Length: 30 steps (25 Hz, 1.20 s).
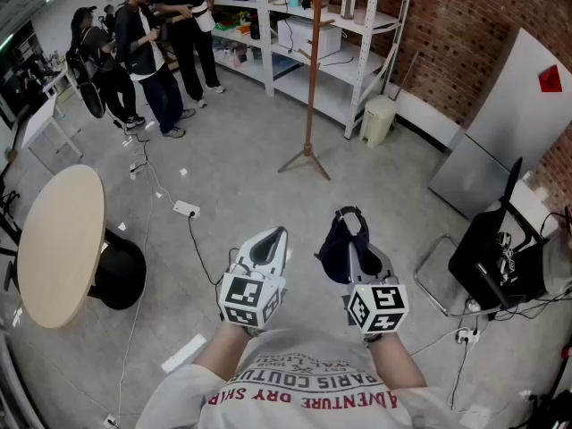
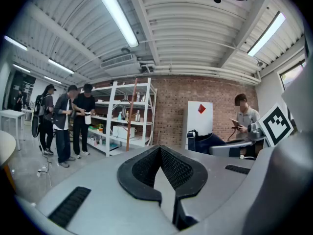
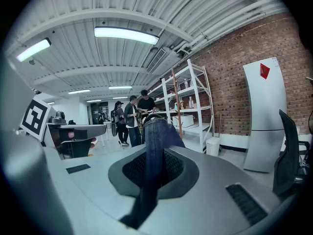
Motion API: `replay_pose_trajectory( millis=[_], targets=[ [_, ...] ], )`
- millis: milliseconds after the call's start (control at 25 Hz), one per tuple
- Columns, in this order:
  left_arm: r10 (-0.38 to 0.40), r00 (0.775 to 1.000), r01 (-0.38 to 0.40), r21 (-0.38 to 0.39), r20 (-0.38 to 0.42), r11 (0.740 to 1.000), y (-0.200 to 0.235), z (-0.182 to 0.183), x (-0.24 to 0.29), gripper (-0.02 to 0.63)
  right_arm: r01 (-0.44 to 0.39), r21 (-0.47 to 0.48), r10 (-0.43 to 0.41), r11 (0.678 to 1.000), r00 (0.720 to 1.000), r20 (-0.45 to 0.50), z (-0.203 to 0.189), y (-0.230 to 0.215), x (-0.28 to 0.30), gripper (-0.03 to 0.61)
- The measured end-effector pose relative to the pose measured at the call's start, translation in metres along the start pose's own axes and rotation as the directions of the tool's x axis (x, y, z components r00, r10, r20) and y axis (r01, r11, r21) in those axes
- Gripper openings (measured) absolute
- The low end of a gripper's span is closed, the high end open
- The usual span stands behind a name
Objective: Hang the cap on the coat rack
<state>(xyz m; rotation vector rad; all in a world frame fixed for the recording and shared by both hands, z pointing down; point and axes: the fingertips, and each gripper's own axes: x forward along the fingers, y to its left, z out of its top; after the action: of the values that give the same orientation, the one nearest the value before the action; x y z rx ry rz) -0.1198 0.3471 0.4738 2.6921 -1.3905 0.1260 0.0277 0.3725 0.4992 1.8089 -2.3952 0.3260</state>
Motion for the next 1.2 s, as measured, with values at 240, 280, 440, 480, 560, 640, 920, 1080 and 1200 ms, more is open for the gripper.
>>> replay_pose_trajectory(
  millis=[240, 280, 440, 480, 560, 640, 920, 1080, 1200],
  targets=[
    [0.001, 1.000, -0.001, 0.001, 0.003, 1.000, 0.000, 0.000, 0.007, 0.006, 0.001, -0.002, -0.001, 1.000, 1.000, -0.002, 0.000, -0.006, 0.004, 0.019],
    [0.000, 1.000, 0.000, 0.001, 0.002, 1.000, 0.000, 0.000, 0.009, 0.006, 0.002, -0.002, -0.002, 1.000, 1.000, -0.002, 0.000, -0.007, 0.006, 0.020],
    [-0.005, 1.000, 0.005, 0.003, -0.002, 1.000, 0.002, 0.001, 0.013, 0.006, 0.007, 0.006, -0.007, 1.000, 1.000, -0.002, 0.001, -0.008, 0.010, 0.018],
    [-0.006, 1.000, 0.006, 0.003, -0.004, 1.000, 0.002, 0.000, 0.015, 0.006, 0.008, 0.015, -0.008, 1.000, 1.000, -0.002, 0.002, -0.010, 0.011, 0.018],
    [-0.005, 1.000, 0.005, 0.004, -0.009, 1.000, 0.000, 0.000, 0.020, 0.006, 0.003, 0.038, -0.003, 0.999, 1.000, 0.001, 0.002, -0.015, 0.014, 0.018],
    [0.000, 1.000, 0.000, 0.004, -0.015, 1.000, 0.001, -0.001, 0.025, 0.006, -0.003, 0.054, 0.002, 0.999, 1.000, 0.006, 0.003, -0.019, 0.016, 0.020],
    [-0.011, 0.999, 0.011, 0.001, -0.035, 1.000, 0.006, 0.001, 0.044, 0.006, 0.011, 0.070, -0.011, 0.997, 1.000, -0.004, 0.007, -0.033, 0.028, 0.020],
    [-0.022, 0.999, 0.021, -0.016, -0.050, 1.000, 0.010, 0.002, 0.058, 0.006, 0.024, 0.084, -0.022, 0.996, 1.000, -0.021, 0.009, -0.038, 0.038, 0.020],
    [-0.038, 0.997, 0.037, -0.015, -0.061, 0.999, 0.018, 0.002, 0.076, 0.006, 0.025, 0.088, -0.023, 0.996, 0.999, -0.025, 0.013, -0.044, 0.055, 0.019]
  ],
)
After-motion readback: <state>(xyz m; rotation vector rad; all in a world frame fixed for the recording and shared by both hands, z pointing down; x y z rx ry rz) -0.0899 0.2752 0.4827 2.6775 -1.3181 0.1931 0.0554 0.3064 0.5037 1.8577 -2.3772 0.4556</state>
